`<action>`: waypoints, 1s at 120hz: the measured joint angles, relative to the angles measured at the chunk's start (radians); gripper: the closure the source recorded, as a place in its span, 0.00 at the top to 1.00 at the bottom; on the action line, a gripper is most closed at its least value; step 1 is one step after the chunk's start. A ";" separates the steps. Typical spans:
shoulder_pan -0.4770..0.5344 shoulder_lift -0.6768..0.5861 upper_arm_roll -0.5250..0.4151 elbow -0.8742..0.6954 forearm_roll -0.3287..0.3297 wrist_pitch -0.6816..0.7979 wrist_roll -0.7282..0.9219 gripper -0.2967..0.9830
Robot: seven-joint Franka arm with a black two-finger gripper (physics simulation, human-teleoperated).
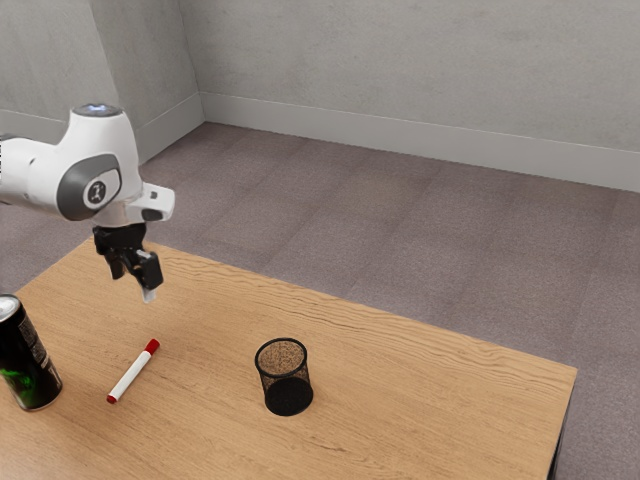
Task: Put the marker into the pen holder.
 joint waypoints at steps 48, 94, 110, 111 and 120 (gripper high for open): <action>0.011 0.125 0.013 -0.097 -0.007 0.172 -0.298 0.46; 0.042 0.185 0.012 -0.139 -0.057 0.342 -0.349 0.40; 0.051 0.214 0.012 -0.133 -0.075 0.357 -0.338 0.39; 0.052 0.216 0.012 -0.133 -0.077 0.358 -0.337 0.39; 0.050 0.223 0.012 -0.134 -0.089 0.362 -0.329 0.39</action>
